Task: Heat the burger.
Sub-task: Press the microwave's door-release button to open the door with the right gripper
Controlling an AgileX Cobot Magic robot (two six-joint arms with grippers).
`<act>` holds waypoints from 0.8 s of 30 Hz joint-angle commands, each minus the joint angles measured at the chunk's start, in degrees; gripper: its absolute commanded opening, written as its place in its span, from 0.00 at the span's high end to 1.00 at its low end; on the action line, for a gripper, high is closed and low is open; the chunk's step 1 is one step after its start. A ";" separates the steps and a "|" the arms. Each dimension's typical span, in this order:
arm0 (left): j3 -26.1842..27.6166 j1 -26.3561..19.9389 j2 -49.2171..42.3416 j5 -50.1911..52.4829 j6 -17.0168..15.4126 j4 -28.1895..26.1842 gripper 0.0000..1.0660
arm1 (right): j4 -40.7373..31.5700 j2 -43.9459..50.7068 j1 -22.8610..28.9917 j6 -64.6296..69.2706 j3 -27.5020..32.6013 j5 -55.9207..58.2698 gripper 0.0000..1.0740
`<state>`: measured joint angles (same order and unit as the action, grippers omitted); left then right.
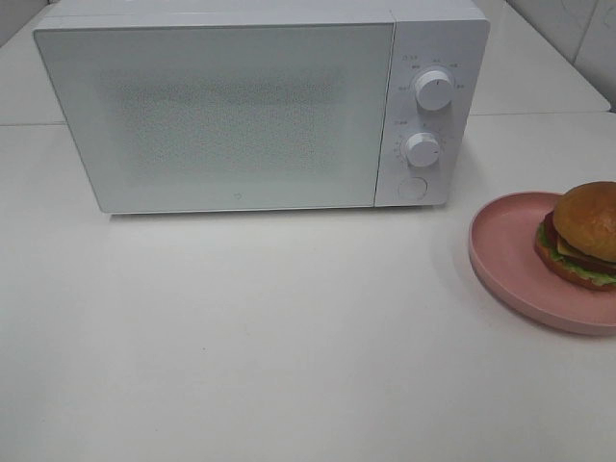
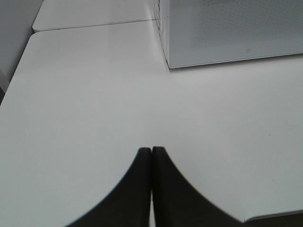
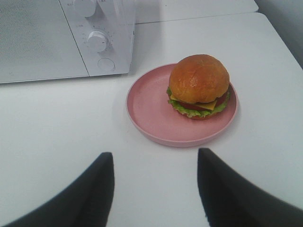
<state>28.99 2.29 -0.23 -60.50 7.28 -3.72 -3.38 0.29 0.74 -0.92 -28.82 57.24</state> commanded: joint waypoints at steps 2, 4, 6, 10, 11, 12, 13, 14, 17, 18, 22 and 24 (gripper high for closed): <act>-0.11 -0.11 -1.20 0.80 0.06 -0.40 1.00 | 0.06 1.43 0.00 -0.92 0.00 0.11 0.51; -0.11 -0.11 -1.20 0.80 0.06 -0.40 1.00 | 0.06 1.43 0.00 -0.92 0.00 0.11 0.51; -0.11 -0.11 -1.20 0.80 0.06 -0.40 1.00 | 0.06 1.43 0.00 -0.92 0.00 0.11 0.51; -0.11 -0.11 -1.20 0.80 0.06 -0.40 1.00 | 0.06 1.43 0.00 -0.92 0.00 0.11 0.51; -0.11 -0.11 -1.20 0.80 0.06 -0.40 1.00 | 0.06 1.43 0.00 -0.92 0.00 0.11 0.51; -0.11 -0.11 -1.20 0.80 0.06 -0.40 1.00 | 0.06 1.43 0.00 -0.92 0.00 0.11 0.51; -0.11 -0.11 -1.20 0.80 0.06 -0.40 1.00 | 0.06 1.43 0.00 -0.92 0.00 0.11 0.51; -0.11 -0.11 -1.20 0.80 0.06 -0.40 1.00 | 0.06 1.43 0.00 -0.92 0.00 0.11 0.51; -0.11 -0.11 -1.20 0.80 0.06 -0.40 1.00 | 0.06 1.43 0.00 -0.92 0.00 0.11 0.51; -0.11 -0.11 -1.20 0.80 0.06 -0.40 1.00 | 0.06 1.43 0.00 -0.92 0.00 0.11 0.51; -0.11 -0.11 -1.20 0.80 0.06 -0.40 1.00 | 0.06 1.43 0.00 -0.92 0.00 0.11 0.51; -0.11 -0.11 -1.20 0.80 0.06 -0.40 1.00 | 0.06 1.43 0.00 -0.92 0.00 0.11 0.51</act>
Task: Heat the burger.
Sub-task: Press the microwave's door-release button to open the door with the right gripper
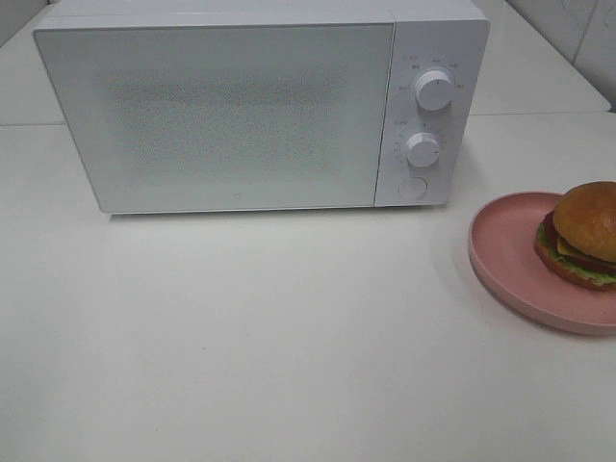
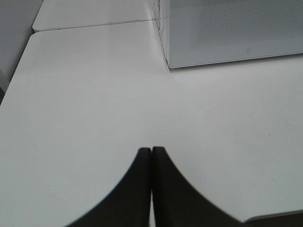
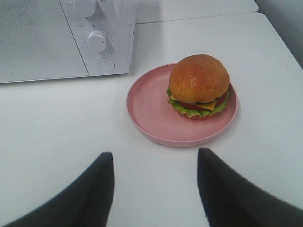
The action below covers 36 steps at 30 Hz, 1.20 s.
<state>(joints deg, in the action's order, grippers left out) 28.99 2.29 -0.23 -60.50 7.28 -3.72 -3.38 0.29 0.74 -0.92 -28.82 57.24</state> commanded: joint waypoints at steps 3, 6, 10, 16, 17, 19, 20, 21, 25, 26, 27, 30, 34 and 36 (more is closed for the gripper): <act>-0.11 -0.11 -1.20 0.80 0.06 -0.40 1.00 | 0.06 1.43 0.00 -0.92 0.00 0.11 0.51; -0.11 -0.11 -1.20 0.80 0.06 -0.40 1.00 | 0.06 1.43 0.00 -0.92 0.00 0.11 0.51; -0.11 -0.11 -1.20 0.80 0.06 -0.40 1.00 | 0.06 1.43 0.00 -0.92 0.00 0.11 0.51; -0.11 -0.11 -1.20 0.80 0.06 -0.40 1.00 | 0.06 1.43 0.00 -0.92 0.00 0.11 0.51; -0.11 -0.11 -1.20 0.80 0.06 -0.40 1.00 | 0.06 1.43 0.00 -0.92 0.00 0.11 0.51; -0.11 -0.11 -1.20 0.80 0.06 -0.40 1.00 | 0.06 1.43 0.00 -0.92 0.00 0.11 0.51; -0.11 -0.11 -1.20 0.80 0.06 -0.40 1.00 | 0.06 1.43 0.00 -0.92 0.00 0.11 0.51; -0.11 -0.11 -1.20 0.80 0.06 -0.40 1.00 | 0.06 1.43 0.00 -0.92 0.00 0.11 0.51; -0.11 -0.11 -1.20 0.80 0.06 -0.40 1.00 | 0.06 1.43 0.00 -0.92 0.00 0.11 0.51; -0.11 -0.11 -1.20 0.80 0.06 -0.40 1.00 | 0.06 1.43 0.00 -0.92 0.00 0.11 0.51; -0.11 -0.11 -1.20 0.80 0.06 -0.40 1.00 | 0.06 1.43 0.00 -0.92 0.00 0.11 0.51; -0.11 -0.11 -1.20 0.80 0.06 -0.40 1.00 | 0.06 1.43 0.00 -0.92 0.00 0.11 0.51; -0.11 -0.11 -1.20 0.80 0.06 -0.40 1.00 | 0.06 1.43 0.00 -0.92 0.00 0.11 0.51; -0.11 -0.11 -1.20 0.80 0.06 -0.40 1.00 | 0.06 1.43 0.00 -0.92 0.00 0.11 0.51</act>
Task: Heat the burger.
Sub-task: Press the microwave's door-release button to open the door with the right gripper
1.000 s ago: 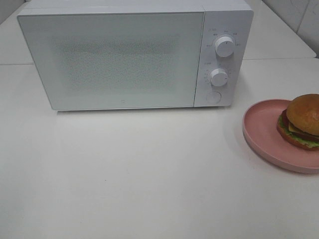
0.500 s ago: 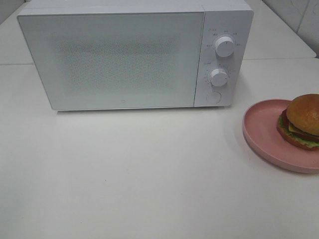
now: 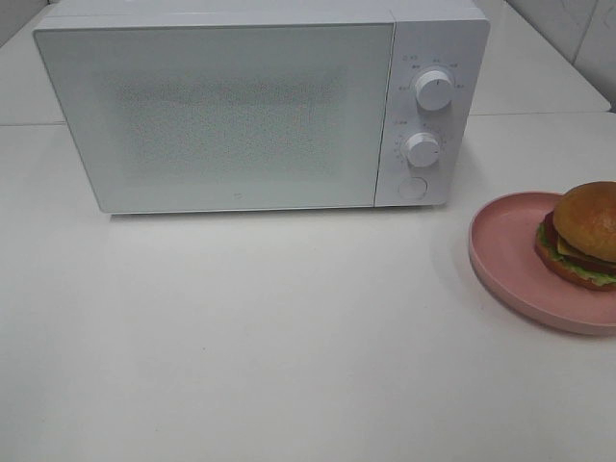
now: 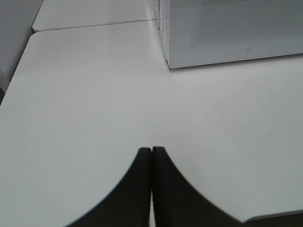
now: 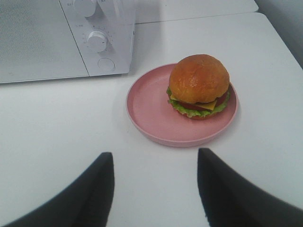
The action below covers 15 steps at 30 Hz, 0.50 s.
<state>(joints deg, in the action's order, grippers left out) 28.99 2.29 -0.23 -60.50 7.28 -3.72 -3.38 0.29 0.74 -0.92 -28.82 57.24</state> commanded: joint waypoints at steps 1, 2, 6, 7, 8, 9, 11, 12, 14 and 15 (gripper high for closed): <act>-0.11 -0.11 -1.20 0.80 0.06 -0.40 1.00 | 0.06 1.43 0.00 -0.92 0.00 0.11 0.51; -0.11 -0.11 -1.20 0.80 0.06 -0.40 1.00 | 0.06 1.43 0.00 -0.92 0.00 0.11 0.51; -0.11 -0.11 -1.20 0.80 0.06 -0.40 1.00 | 0.06 1.43 0.00 -0.92 0.00 0.11 0.51; -0.11 -0.11 -1.20 0.80 0.06 -0.40 1.00 | 0.06 1.43 0.00 -0.92 0.00 0.11 0.51; -0.11 -0.11 -1.20 0.80 0.06 -0.40 1.00 | 0.06 1.43 0.00 -0.92 0.00 0.11 0.51; -0.11 -0.11 -1.20 0.80 0.06 -0.40 1.00 | 0.06 1.43 0.00 -0.92 0.00 0.11 0.51; -0.11 -0.11 -1.20 0.80 0.06 -0.40 1.00 | 0.06 1.43 0.00 -0.92 0.00 0.11 0.51; -0.11 -0.11 -1.20 0.80 0.06 -0.40 1.00 | 0.06 1.43 0.00 -0.92 0.00 0.11 0.51; -0.11 -0.11 -1.20 0.80 0.06 -0.40 1.00 | 0.06 1.43 0.00 -0.92 0.00 0.11 0.51; -0.11 -0.11 -1.20 0.80 0.06 -0.40 1.00 | 0.06 1.43 0.00 -0.92 0.00 0.11 0.51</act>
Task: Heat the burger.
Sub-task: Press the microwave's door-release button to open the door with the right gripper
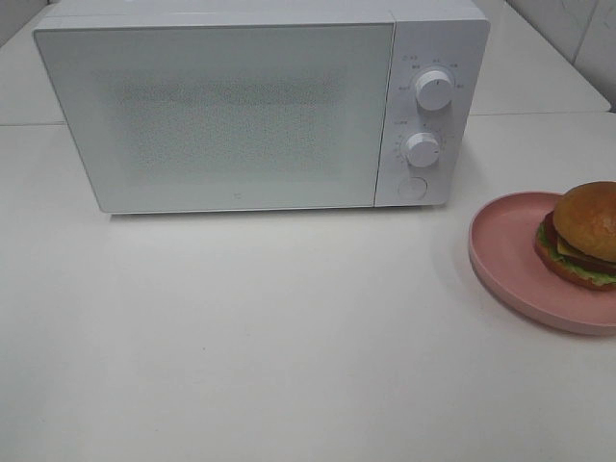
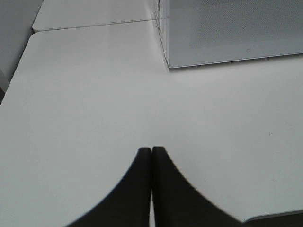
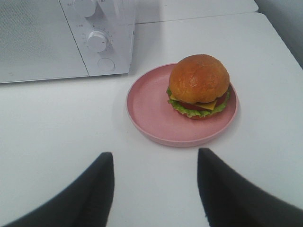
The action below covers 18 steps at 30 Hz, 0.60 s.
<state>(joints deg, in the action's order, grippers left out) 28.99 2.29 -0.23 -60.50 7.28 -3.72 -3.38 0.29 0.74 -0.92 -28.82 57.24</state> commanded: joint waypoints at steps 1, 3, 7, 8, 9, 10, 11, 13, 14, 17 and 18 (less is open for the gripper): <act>-0.11 -0.11 -1.20 0.80 0.06 -0.40 1.00 | 0.06 1.43 0.00 -0.92 0.00 0.11 0.51; -0.11 -0.11 -1.20 0.80 0.06 -0.40 1.00 | 0.06 1.43 0.00 -0.92 0.00 0.11 0.51; -0.11 -0.11 -1.20 0.80 0.06 -0.40 1.00 | 0.06 1.43 0.00 -0.92 0.00 0.11 0.51; -0.11 -0.11 -1.20 0.80 0.06 -0.40 1.00 | 0.06 1.43 0.00 -0.92 0.00 0.11 0.51; -0.11 -0.11 -1.20 0.80 0.06 -0.40 1.00 | 0.06 1.43 0.00 -0.92 0.00 0.11 0.51; -0.11 -0.11 -1.20 0.80 0.06 -0.40 1.00 | 0.06 1.20 0.00 -0.92 0.00 0.06 0.51; -0.11 -0.11 -1.20 0.80 0.06 -0.40 1.00 | 0.06 1.20 0.00 -0.92 0.00 0.06 0.51; -0.11 -0.11 -1.20 0.80 0.06 -0.40 1.00 | 0.00 -2.35 0.00 -0.92 -0.11 -0.06 0.51; -0.11 -0.11 -1.20 0.80 0.06 -0.40 1.00 | 0.00 -2.35 0.00 -0.92 -0.11 -0.06 0.51; -0.11 -0.11 -1.20 0.80 0.06 -0.40 1.00 | -0.17 -6.47 0.00 -0.92 -1.03 -1.49 0.52; -0.11 -0.11 -1.20 0.80 0.06 -0.40 1.00 | -0.17 -10.49 0.00 -0.92 -1.60 -3.55 0.52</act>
<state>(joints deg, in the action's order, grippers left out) 28.99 2.29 -0.23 -60.50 7.28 -3.72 -3.38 -6.02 0.74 -0.92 -29.45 56.44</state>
